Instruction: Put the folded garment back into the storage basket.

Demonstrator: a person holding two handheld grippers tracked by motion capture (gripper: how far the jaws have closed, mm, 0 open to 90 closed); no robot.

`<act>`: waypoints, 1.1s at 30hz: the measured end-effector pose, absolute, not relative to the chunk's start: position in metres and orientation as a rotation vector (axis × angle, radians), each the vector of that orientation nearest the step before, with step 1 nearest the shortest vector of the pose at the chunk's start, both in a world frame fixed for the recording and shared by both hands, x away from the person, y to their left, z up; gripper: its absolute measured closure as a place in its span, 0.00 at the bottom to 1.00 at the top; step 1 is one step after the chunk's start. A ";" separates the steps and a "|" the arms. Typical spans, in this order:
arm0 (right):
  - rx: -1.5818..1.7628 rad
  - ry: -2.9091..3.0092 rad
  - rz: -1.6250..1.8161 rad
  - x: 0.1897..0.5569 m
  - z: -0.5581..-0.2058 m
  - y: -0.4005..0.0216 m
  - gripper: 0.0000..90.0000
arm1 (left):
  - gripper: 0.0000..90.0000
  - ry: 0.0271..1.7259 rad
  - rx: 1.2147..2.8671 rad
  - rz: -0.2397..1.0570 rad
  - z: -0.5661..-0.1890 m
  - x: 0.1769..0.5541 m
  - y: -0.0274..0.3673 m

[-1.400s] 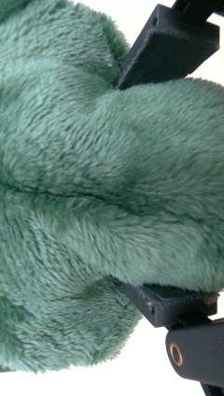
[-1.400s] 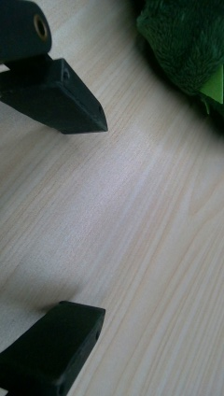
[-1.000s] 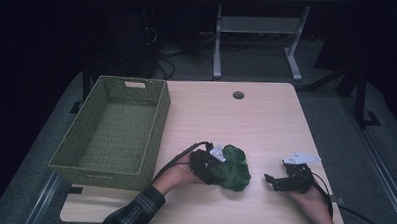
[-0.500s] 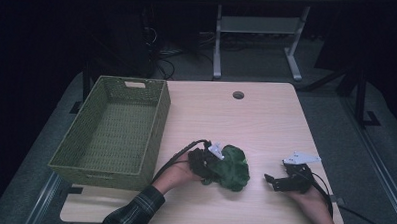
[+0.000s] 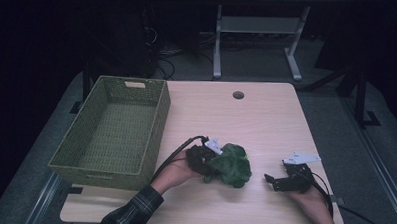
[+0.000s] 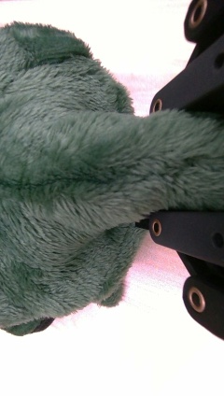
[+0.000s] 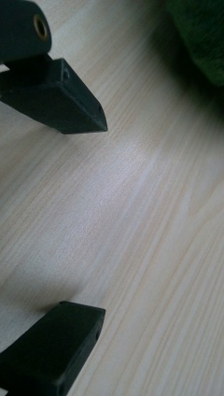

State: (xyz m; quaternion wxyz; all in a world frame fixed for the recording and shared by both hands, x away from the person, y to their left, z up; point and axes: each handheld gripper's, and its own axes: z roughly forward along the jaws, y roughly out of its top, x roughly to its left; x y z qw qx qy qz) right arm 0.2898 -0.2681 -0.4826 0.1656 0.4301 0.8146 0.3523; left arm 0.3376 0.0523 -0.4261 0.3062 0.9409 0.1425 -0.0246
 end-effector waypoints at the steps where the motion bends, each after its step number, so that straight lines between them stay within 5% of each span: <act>1: 1.224 2.321 1.003 0.290 -0.483 -0.268 0.10 | 0.82 0.379 2.482 -0.062 -0.423 0.337 0.053; 33: 1.218 2.324 1.001 0.290 -0.483 -0.268 0.10 | 0.82 0.518 2.397 0.069 -0.336 0.346 0.113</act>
